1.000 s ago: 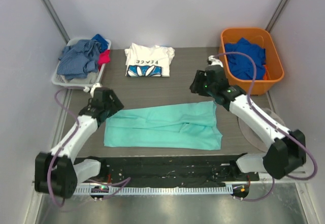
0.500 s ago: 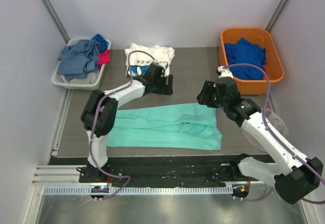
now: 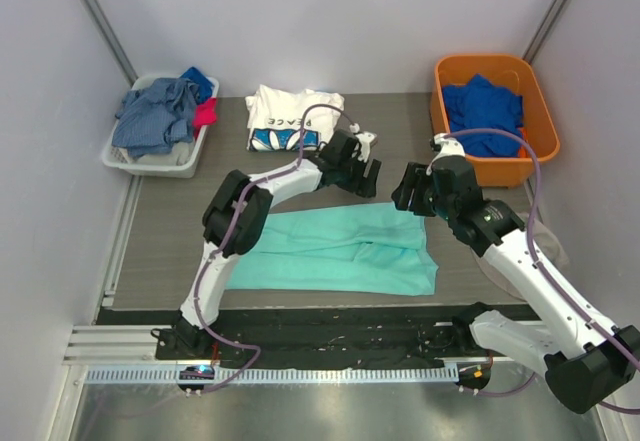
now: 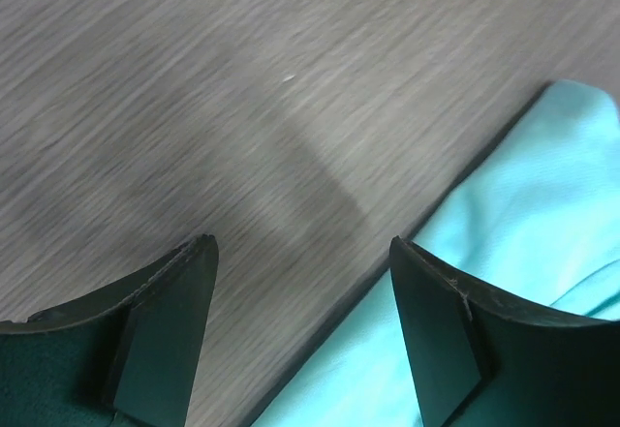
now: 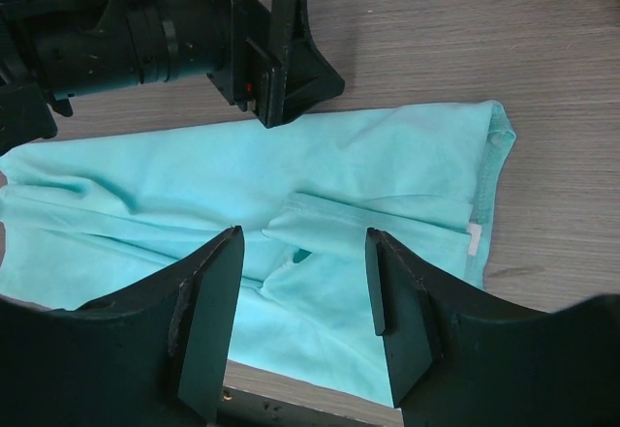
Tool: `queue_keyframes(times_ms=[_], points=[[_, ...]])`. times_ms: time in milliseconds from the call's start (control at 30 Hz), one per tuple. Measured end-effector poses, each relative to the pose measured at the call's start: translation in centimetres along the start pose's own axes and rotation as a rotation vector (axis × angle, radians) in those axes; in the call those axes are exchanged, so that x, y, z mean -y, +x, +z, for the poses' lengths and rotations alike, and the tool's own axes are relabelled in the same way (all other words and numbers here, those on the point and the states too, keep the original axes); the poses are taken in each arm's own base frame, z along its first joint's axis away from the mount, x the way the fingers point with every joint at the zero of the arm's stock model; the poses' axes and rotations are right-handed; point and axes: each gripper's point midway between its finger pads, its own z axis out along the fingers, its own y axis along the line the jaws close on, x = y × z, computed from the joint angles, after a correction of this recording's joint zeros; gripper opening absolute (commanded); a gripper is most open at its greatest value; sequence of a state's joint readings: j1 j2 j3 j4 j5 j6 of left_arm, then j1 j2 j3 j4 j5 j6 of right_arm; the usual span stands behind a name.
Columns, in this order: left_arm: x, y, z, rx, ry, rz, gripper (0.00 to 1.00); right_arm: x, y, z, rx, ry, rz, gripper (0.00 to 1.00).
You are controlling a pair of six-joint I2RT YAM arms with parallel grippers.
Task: Fold and stack the t-shirts
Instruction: Fold the tshirt
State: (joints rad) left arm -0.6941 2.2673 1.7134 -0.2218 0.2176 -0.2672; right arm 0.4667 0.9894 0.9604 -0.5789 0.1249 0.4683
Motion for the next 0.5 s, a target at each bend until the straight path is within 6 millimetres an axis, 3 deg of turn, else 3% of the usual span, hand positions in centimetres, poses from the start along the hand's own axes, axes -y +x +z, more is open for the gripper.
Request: queue_keyframes(times_ms=[267,500], points=[[2.7,0.7,0.5,-0.021,0.095,0.068,0.77,0.4,0.3,-0.3,-0.010,0.009,-0.010,0.62],[3.8,1.6,0.4,-0.020,0.149,0.130,0.77,0.5,0.3,-0.2,-0.010,0.011,-0.017,0.63]])
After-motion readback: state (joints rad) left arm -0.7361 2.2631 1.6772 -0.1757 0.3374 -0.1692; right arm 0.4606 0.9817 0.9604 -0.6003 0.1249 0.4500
